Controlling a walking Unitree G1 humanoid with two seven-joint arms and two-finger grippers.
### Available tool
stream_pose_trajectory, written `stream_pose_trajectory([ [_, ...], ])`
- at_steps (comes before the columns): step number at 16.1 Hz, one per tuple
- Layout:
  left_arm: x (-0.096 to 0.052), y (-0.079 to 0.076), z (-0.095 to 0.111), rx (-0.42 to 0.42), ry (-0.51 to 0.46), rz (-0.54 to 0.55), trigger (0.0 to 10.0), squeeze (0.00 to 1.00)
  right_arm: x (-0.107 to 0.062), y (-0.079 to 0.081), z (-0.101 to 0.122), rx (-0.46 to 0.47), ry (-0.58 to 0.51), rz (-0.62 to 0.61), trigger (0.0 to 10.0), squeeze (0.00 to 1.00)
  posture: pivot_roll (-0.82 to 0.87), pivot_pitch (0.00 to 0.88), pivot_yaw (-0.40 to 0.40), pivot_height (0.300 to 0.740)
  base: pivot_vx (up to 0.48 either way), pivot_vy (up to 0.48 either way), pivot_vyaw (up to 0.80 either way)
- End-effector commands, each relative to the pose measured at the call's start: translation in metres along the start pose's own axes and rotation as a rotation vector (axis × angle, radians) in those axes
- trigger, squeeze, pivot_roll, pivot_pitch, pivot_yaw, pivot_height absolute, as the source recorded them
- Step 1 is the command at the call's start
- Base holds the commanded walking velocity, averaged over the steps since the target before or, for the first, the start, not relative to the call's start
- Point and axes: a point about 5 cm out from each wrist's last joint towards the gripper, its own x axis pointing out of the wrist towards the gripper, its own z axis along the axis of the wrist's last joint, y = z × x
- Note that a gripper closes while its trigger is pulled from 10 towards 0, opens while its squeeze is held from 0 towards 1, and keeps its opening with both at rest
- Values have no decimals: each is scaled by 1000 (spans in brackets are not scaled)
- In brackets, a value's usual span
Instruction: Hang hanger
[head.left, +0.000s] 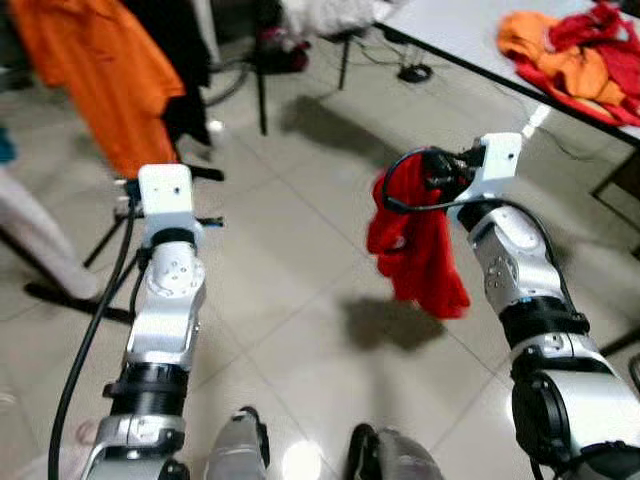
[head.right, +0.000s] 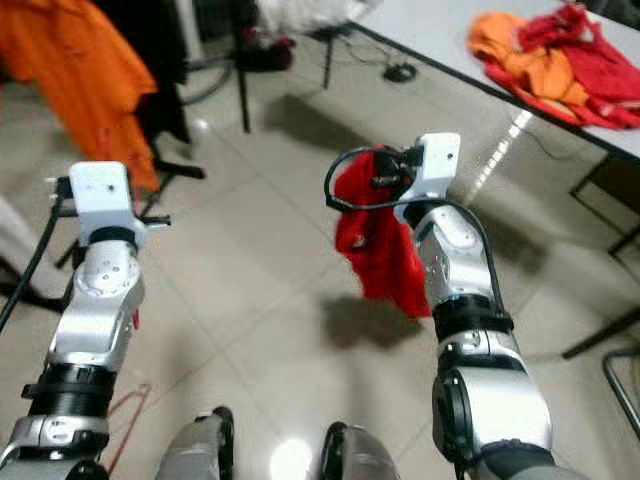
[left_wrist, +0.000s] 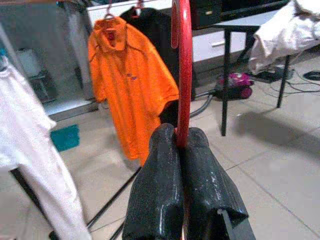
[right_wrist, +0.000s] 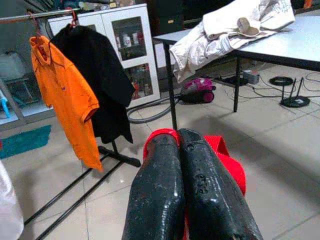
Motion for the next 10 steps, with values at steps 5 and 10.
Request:
stream_pose_trajectory([
  [5, 3, -5, 5, -34, -13, 9, 10000, 0, 0, -7, 9, -51, -22, -23, 0, 0, -94, 139, -70, 740, 0, -288, 375],
  [10, 1, -1, -1, -35, 18, 60, 10000, 0, 4, 2, 6, -44, -20, 19, 0, 0, -68, 141, -73, 740, 0, -440, 600],
])
